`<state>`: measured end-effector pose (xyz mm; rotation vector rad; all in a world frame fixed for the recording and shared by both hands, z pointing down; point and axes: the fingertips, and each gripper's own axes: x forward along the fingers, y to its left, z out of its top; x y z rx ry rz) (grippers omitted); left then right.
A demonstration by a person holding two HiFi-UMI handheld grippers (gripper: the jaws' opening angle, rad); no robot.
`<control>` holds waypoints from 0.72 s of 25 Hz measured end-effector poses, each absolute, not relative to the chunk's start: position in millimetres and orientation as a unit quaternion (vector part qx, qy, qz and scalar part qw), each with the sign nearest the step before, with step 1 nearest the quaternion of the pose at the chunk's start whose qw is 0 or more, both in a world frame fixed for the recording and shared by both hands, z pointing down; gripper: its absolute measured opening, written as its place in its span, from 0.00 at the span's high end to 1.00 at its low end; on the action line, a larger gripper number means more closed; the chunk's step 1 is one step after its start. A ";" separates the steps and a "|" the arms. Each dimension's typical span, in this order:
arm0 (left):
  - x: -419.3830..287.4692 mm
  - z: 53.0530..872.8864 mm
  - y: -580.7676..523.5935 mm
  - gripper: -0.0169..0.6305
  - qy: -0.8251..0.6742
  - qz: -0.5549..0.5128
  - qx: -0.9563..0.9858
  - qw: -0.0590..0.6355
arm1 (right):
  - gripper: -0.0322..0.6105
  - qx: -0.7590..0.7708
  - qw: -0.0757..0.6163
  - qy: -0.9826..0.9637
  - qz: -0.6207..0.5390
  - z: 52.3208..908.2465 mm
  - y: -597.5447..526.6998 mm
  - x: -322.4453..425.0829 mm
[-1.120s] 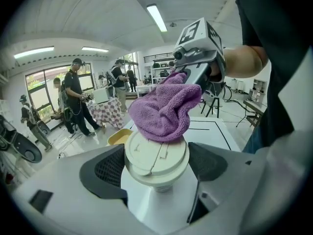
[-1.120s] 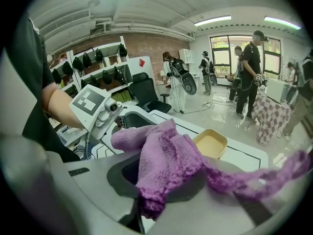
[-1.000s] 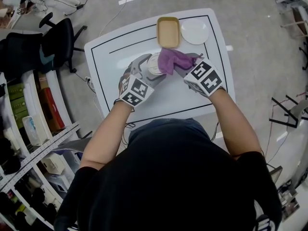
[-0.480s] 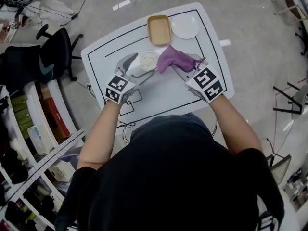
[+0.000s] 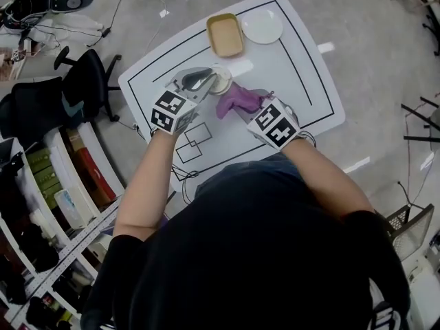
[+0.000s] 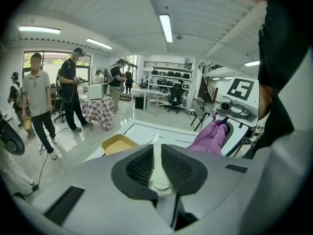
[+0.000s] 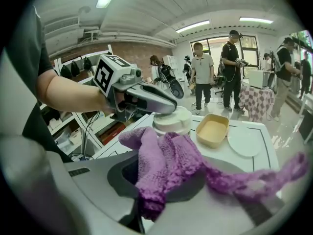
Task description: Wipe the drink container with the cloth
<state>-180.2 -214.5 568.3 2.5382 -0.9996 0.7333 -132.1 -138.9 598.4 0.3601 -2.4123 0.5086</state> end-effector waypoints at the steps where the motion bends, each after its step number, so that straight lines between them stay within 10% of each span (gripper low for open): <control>1: -179.1 570.5 -214.4 0.89 -0.348 0.259 0.887 0.157 | 0.83 0.140 0.315 -0.918 0.197 599.1 -140.3 -139.3; 18: -181.5 574.1 -213.2 0.93 -0.366 0.219 0.893 0.140 | 0.83 0.160 0.351 -0.896 0.218 688.7 -141.4 -180.0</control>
